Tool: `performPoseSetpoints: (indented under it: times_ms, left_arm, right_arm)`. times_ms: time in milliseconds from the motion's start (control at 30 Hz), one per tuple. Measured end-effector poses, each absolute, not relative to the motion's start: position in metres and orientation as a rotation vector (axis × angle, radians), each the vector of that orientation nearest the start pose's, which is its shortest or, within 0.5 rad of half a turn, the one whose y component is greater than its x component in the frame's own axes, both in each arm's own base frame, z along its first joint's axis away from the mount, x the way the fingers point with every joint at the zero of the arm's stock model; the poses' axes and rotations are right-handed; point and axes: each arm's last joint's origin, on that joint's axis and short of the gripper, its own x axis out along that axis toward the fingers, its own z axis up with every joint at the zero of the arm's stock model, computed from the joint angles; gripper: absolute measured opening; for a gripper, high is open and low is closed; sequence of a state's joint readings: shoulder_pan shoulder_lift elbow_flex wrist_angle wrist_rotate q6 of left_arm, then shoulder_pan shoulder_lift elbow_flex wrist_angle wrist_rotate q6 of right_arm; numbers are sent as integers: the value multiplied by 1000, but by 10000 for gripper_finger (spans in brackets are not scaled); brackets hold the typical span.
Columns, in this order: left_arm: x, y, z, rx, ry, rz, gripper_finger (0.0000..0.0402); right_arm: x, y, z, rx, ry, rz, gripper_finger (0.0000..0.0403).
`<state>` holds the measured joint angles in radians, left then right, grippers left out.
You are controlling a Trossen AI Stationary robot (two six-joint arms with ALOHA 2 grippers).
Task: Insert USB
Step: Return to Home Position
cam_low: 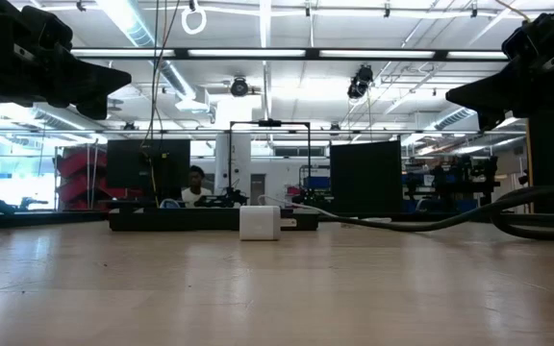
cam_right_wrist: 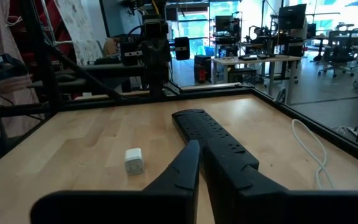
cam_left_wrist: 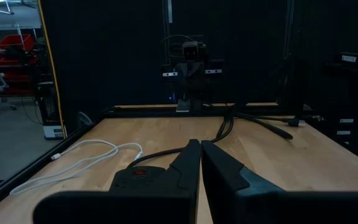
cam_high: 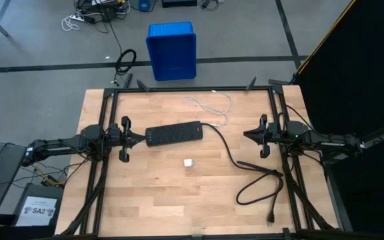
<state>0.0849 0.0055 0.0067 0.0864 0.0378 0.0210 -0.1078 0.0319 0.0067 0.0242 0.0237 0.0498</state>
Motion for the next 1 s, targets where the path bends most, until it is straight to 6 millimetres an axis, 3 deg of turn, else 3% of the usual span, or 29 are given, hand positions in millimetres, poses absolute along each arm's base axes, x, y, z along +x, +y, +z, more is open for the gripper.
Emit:
performPoseSetpoints:
  times_ms: [600, 1000]
  left_arm:
    - [97, 7, 174, 27, -87, 48, 1]
    - [97, 7, 174, 27, -87, 48, 1]
  right_arm:
    - [99, -11, 166, 50, -2, -131, 14]
    - [99, -11, 166, 50, -2, -131, 1]
